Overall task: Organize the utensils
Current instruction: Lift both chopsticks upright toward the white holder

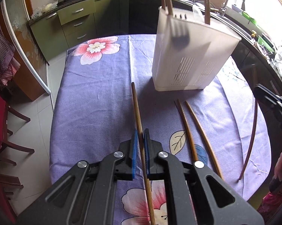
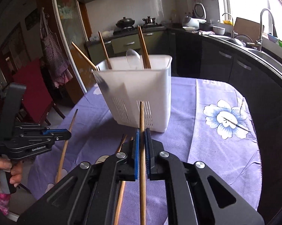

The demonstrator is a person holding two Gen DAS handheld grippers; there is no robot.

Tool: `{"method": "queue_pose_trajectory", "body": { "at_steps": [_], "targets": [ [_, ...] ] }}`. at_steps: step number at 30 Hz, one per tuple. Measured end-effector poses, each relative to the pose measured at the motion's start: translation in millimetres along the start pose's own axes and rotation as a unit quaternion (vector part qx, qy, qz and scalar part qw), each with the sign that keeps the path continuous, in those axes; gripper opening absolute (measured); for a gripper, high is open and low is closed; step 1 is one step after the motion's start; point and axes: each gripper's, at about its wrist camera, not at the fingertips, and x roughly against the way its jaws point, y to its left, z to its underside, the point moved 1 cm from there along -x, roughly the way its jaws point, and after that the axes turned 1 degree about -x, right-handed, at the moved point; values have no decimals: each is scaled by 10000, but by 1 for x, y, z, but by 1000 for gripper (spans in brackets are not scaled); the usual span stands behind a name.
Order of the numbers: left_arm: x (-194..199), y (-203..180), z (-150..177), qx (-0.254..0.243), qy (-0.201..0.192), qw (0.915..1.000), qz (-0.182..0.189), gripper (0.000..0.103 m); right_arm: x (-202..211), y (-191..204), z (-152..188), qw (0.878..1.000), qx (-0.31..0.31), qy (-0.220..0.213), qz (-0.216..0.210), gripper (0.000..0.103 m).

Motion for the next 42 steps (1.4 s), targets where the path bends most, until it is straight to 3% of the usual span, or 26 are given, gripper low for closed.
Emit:
{"method": "queue_pose_trajectory", "body": {
  "at_steps": [10,23,42],
  "targets": [
    [55,-6,0,-72,-544,9985,68,6,69,1,-1,9989,-4,-473,-68,7],
    [104,-20,6,-267,-1053,9941,42,6,82,8,6,9980,37,-616,-100,7],
    [117,-28,4,-389,-1208,9919,56,5,89,14,2,9975,132,-684,-84,7]
  ]
}}
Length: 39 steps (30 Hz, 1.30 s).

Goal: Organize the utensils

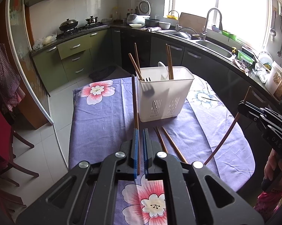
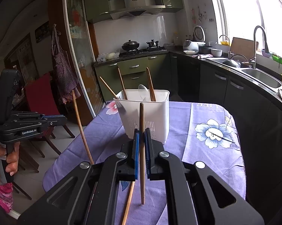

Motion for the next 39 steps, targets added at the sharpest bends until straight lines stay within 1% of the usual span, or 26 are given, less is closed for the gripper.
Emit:
{"method": "queue_pose_trajectory", "body": {
  "at_steps": [4,6,8,12,16,18,20,24,26,29,34,39],
  "targets": [
    [-4,-1,-1,-24,38,10000,2,3,-2,3,-2,10000,31,7,-20,7],
    [-10,0,-2,-27,140,9999,43,3,-2,5,-2,10000,45,14,-30,7],
    [-23,3,-3,74,328,9993,133,3,-2,5,-2,10000,44,13,-32,7],
    [-58,5,-3,138,695,9974,128,3,-1,3,-2,10000,25,-7,-16,7],
    [-100,15,-6,364,986,9943,165,3,3,1,-3,10000,12,-22,12,7],
    [-121,20,-9,462,1038,9935,97,3,5,0,-3,10000,5,-29,23,7],
    [-140,26,-12,591,1032,9928,148,3,6,-1,-2,10000,-12,-26,38,7],
    [-169,26,-9,590,1024,9928,177,3,6,-8,-3,10000,-78,5,49,7],
    [-184,27,-5,637,1128,9914,183,3,6,-10,-3,9999,-93,10,66,7],
    [-201,29,-3,665,1236,9901,92,3,7,-11,-4,9999,-112,21,46,7],
    [-221,29,-2,674,1388,9880,-14,4,9,-12,-5,9999,-124,19,49,7],
    [-230,32,-4,740,1401,9872,-179,9,10,-12,-6,9999,-139,26,45,7]
  ]
}}
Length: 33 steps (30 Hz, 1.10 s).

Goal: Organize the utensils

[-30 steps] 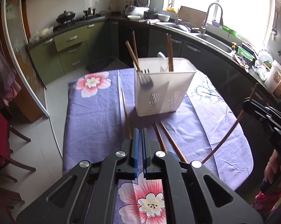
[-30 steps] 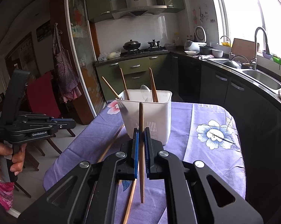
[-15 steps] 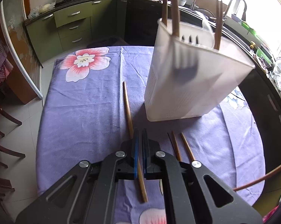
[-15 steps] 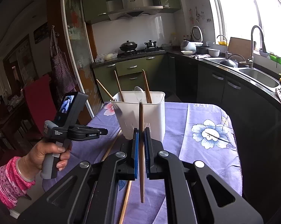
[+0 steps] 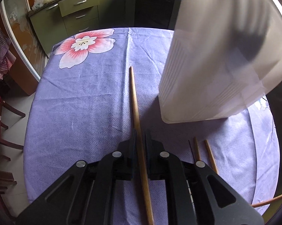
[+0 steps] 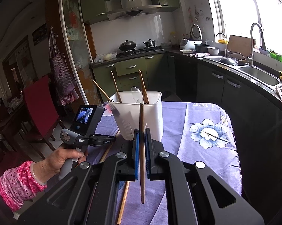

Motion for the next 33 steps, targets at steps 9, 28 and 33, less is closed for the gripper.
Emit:
{"method": "queue_pose_trajectory", "body": {
  "at_steps": [9,28,33],
  "targets": [
    [-12,0,-7,-40,-49,9997,-256,15,4,0,-1,10000,-4,-11,-10,7],
    [9,10,18,-233,260,9989,-313,25,-5,10,4,9999,42,95,-134,7],
    [1,9,13,-199,332,9988,-292,6,-5,6,3,9999,17,100,-106,7]
  ]
}}
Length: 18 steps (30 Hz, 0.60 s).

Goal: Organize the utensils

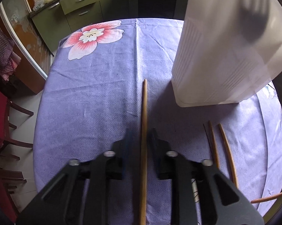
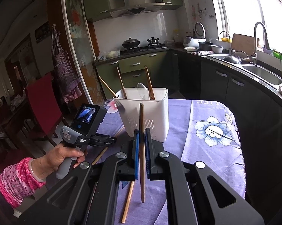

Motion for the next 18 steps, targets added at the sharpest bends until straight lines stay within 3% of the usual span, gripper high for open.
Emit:
{"method": "queue_pose_trajectory", "body": {
  "at_steps": [4,10,18],
  "targets": [
    [6,2,5,-19,-38,10000,54,6,1,-1,-1,10000,-17,-32,-18,7],
    [47,14,19,54,-407,9990,200,6,5,0,-1,10000,-9,-72,-32,7],
    [129,21,49,-101,-1236,9917,335,6,7,1,0,10000,-7,-77,-17,7]
  ]
}}
